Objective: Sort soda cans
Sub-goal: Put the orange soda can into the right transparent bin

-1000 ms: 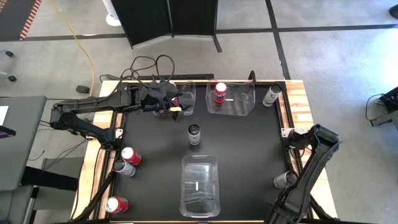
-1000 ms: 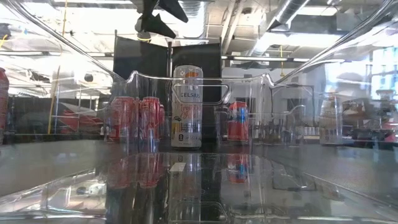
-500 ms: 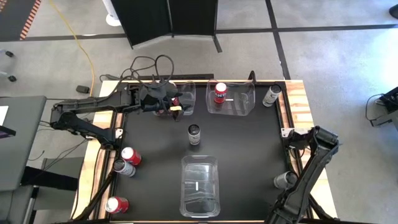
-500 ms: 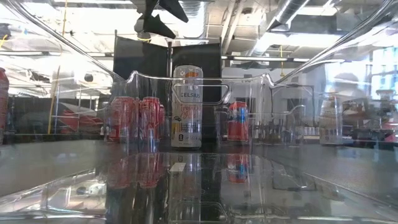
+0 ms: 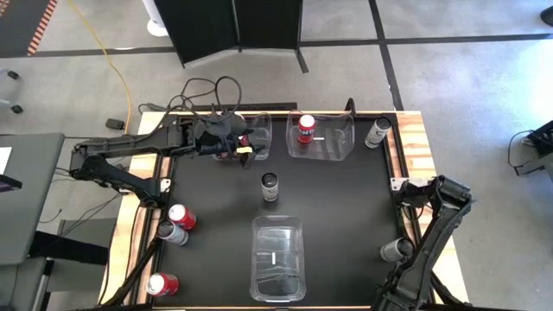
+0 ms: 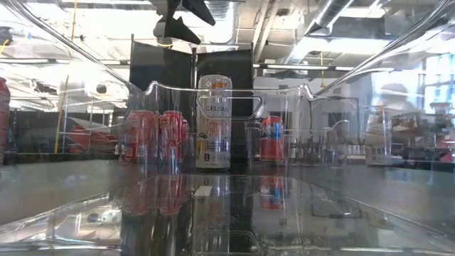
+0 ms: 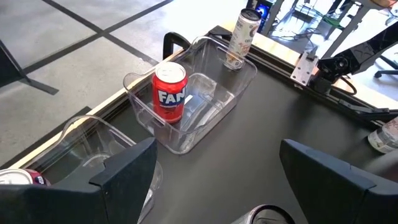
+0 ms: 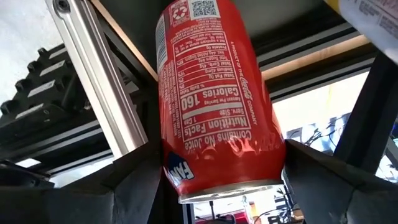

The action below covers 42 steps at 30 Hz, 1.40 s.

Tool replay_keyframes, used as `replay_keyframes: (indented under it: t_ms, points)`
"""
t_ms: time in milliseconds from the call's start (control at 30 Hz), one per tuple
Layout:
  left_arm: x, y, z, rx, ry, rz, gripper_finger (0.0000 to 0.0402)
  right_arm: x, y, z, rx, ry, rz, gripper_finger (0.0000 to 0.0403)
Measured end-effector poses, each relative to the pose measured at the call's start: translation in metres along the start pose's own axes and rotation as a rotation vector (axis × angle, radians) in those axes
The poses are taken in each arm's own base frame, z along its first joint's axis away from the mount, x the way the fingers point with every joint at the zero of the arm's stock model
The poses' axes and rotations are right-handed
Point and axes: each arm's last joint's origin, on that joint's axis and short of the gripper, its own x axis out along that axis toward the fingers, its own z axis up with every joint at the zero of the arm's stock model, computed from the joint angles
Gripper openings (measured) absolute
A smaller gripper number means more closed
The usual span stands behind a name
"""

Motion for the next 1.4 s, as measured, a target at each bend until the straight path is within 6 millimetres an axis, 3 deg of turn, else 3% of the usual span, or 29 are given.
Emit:
replay_keyframes:
  t_ms: [433,700,1100,1400]
  points:
    - [0.000,0.000,0.000,0.000,0.000,0.000,0.0336,0.001,0.002,0.001,-0.053,0.001,0.019,0.0332]
    - [0.000,0.000,0.000,0.003,0.000,0.000,0.0336,-0.002,-0.001,0.005,-0.065,0.027,0.003,0.0295]
    - [0.000,0.000,0.000,0.004,0.001,0.001,0.0336,-0.031,-0.008,0.015,-0.209,-0.041,-0.027,0.0291]
    - [0.000,0.001,-0.006,0.054,0.061,0.016,0.0336,-0.052,-0.018,0.047,-0.267,-0.079,0.011,0.0290]
